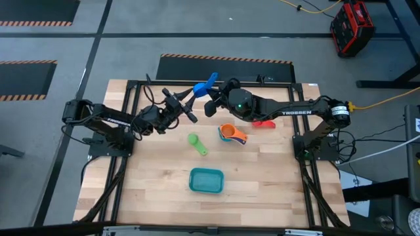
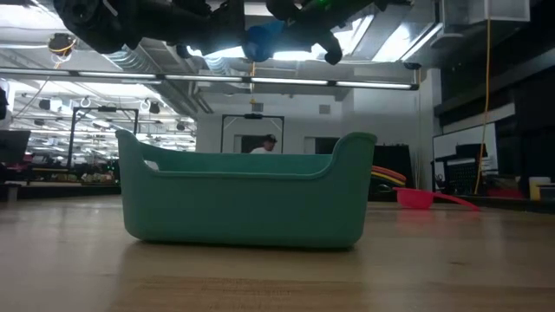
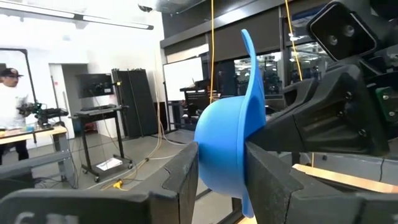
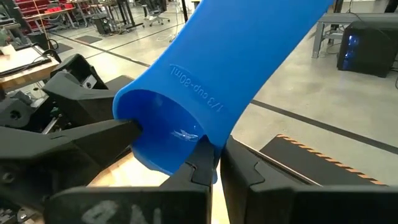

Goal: Nest measuring cups in basket
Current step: Stack the blue measuring cup on top of the orange measuring cup

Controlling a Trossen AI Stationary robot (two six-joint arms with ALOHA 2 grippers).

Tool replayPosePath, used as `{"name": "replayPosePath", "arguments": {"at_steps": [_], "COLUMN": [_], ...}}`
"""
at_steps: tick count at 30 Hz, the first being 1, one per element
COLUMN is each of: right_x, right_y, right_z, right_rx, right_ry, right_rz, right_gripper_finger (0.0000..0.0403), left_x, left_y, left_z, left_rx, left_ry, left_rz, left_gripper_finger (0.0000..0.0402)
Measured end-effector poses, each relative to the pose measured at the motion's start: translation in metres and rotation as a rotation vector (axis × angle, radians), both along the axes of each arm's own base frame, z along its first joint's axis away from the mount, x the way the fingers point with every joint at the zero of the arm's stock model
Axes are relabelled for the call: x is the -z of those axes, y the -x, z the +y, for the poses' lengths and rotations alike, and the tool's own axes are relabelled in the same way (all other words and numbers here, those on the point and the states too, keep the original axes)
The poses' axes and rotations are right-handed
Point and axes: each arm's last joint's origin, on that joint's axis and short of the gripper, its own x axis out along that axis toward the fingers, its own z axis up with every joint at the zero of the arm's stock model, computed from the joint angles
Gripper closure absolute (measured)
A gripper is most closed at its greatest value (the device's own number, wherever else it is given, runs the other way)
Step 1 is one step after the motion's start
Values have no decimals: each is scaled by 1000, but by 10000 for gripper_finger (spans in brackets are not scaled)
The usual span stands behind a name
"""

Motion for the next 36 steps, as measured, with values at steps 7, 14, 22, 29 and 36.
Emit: {"name": "replayPosePath", "arguments": {"at_steps": [7, 14, 22, 29, 36], "right_x": [0, 0, -3, -4, -1], "right_y": [0, -1, -3, -4, -3], "right_z": [0, 1, 6, 6, 5], "right_rx": [-11, -18, -130, -147, -160], "right_ry": [-4, -6, -26, -26, -14], "right_rz": [-4, -9, -33, -46, -4], "right_gripper_finger": [386, 385, 378, 376, 376], "left_x": [0, 0, 2, 2, 5], "left_y": [0, 1, 0, 0, -1], "left_z": [0, 1, 3, 3, 2], "left_rx": [-8, -27, -45, -29, -27], "left_ry": [7, 13, 18, 13, 16], "left_rz": [-4, -4, 10, 12, 48], "left_gripper_finger": [288, 312, 360, 397, 396]}}
